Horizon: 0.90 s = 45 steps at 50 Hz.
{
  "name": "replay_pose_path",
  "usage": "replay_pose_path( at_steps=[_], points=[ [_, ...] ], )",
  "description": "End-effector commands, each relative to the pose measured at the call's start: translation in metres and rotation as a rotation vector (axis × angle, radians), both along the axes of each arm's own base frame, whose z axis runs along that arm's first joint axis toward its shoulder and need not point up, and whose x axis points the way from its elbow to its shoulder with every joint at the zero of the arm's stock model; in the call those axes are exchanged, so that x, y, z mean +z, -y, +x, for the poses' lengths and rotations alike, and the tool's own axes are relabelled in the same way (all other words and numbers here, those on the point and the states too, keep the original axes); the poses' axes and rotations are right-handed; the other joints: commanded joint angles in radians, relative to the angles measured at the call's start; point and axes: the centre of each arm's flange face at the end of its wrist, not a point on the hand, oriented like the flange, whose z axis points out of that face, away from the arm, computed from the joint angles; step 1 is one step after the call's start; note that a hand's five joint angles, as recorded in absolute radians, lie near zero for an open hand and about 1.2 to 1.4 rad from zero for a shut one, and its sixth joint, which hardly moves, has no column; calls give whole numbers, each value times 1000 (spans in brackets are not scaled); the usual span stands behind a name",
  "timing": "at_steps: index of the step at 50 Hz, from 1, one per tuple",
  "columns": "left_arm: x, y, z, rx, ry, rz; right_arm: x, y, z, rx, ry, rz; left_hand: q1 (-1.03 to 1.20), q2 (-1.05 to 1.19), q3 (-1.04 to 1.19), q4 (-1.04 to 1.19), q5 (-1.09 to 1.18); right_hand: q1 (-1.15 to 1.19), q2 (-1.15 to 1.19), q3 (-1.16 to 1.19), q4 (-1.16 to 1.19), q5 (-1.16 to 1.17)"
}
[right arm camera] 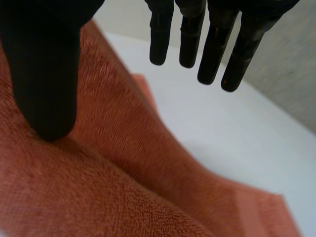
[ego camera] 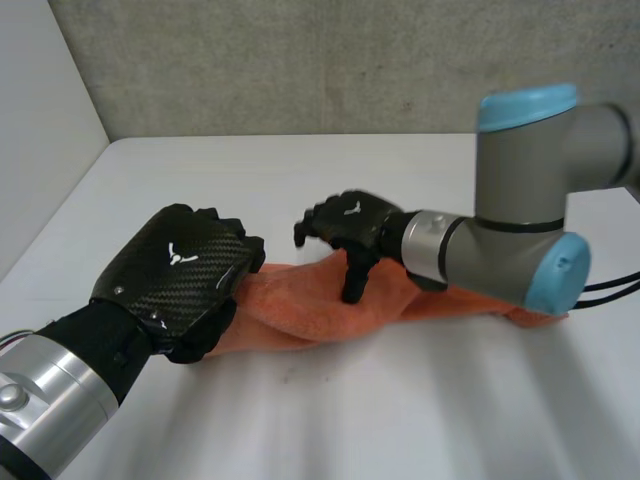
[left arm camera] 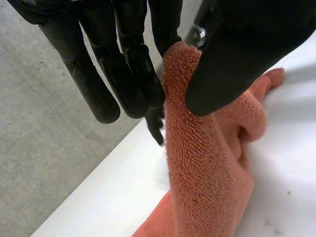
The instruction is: Fold the laundry
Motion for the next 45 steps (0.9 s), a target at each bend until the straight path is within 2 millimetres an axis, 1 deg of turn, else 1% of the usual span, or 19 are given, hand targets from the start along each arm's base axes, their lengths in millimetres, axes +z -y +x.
replay_pose_path(
  at_steps=[1, 2, 3, 4, 10, 15, 20, 22, 24, 28, 29, 30, 33, 35, 39, 40, 41, 44, 45],
  points=[
    [-3, 1, 2, 13, 33, -19, -28, 9, 6, 7, -34, 41, 256, 199, 204, 201, 260, 530, 485, 475, 474, 468],
    [-4, 1, 3, 16, 35, -16, -28, 10, 7, 7, -32, 37, 256, 199, 204, 201, 260, 688, 643, 633, 632, 627],
    [-4, 1, 3, 16, 36, -15, -25, 12, 7, 6, -24, 28, 256, 199, 204, 201, 260, 992, 947, 937, 936, 930],
    [-5, 1, 3, 17, 38, -15, -23, 12, 8, 7, -21, 25, 256, 199, 204, 201, 260, 1035, 990, 980, 978, 973],
    [-5, 8, 6, 40, 36, -17, -11, 13, 8, -1, -4, -1, 256, 199, 204, 201, 260, 1035, 990, 980, 979, 973],
    [-1, 30, 14, 110, 19, -46, 24, 14, -1, -81, 12, -95, 256, 199, 204, 201, 260, 1035, 990, 980, 979, 973],
    [5, 46, 18, 151, -8, -100, 59, 11, -28, -306, -26, -217, 256, 199, 204, 201, 260, 1035, 990, 980, 979, 973],
    [3, 47, 17, 151, -7, -95, 75, -2, -43, -363, -38, -256, 256, 199, 204, 201, 260, 1035, 990, 980, 979, 973],
    [-3, 49, 17, 151, -1, -73, 80, -14, -51, -366, -59, -268, 256, 199, 204, 201, 260, 1035, 990, 980, 979, 973],
    [-19, 52, 14, 145, 25, -12, 78, -46, -69, -325, -145, -266, 256, 199, 204, 201, 260, 1035, 990, 980, 979, 973],
    [-22, 53, 14, 145, 30, -1, 78, -46, -69, -324, -145, -266, 256, 199, 204, 201, 260, 1035, 990, 980, 979, 973],
    [-22, 53, 14, 145, 30, -1, 66, -67, -80, -286, -238, -222, 256, 199, 204, 201, 260, 1035, 990, 980, 979, 973],
    [-38, 53, 12, 135, 53, 50, 56, -80, -86, -250, -303, -183, 256, 199, 204, 201, 260, 1035, 990, 980, 979, 973],
    [-43, 54, 11, 132, 60, 64, 39, -94, -92, -212, -385, -128, 256, 199, 204, 201, 260, 1035, 990, 980, 979, 973],
    [-51, 55, 8, 125, 69, 85, 35, -85, -89, -243, -327, -166, 256, 199, 204, 201, 260, 1035, 990, 980, 979, 973],
    [-53, 56, 8, 125, 71, 89, 34, -77, -86, -267, -276, -206, 256, 199, 204, 201, 260, 897, 852, 842, 840, 835],
    [-54, 56, 7, 121, 72, 90, 34, -70, -82, -291, -215, -237, 256, 199, 204, 201, 260, 599, 554, 544, 542, 537],
    [-54, 56, 6, 118, 70, 86, 34, -65, -79, -315, -166, -258, 256, 199, 204, 201, 260, 502, 457, 447, 446, 440],
    [-53, 57, 5, 117, 68, 78, 34, -61, -77, -327, -114, -268, 256, 199, 204, 201, 260, 388, 344, 334, 332, 327]
  ],
)
